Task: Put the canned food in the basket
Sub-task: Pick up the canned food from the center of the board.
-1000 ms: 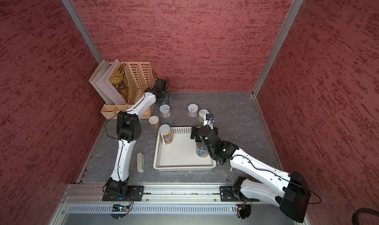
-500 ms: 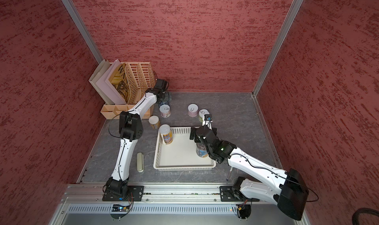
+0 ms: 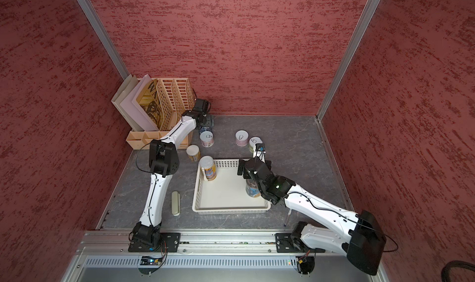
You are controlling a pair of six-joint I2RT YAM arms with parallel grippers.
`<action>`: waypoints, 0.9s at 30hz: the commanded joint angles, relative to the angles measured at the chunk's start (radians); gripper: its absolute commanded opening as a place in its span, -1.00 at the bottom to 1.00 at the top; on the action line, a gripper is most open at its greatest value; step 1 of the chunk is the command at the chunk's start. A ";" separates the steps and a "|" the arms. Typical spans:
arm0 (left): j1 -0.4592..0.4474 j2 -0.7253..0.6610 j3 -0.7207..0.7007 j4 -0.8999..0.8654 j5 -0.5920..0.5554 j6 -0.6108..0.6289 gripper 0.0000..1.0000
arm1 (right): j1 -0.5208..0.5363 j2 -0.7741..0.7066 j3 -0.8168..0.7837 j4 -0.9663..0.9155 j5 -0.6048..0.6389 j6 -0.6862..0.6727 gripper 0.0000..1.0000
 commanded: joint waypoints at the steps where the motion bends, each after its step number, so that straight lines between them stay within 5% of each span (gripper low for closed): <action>1: 0.003 0.030 0.029 0.023 -0.016 0.031 0.49 | -0.008 0.005 0.034 0.015 -0.005 0.008 0.97; 9: -0.004 -0.046 -0.004 0.017 -0.015 0.012 0.00 | -0.009 0.005 0.034 0.013 -0.009 0.011 0.97; 27: -0.050 -0.313 -0.063 -0.054 -0.044 -0.048 -0.10 | -0.009 -0.012 0.031 0.009 -0.012 0.013 0.97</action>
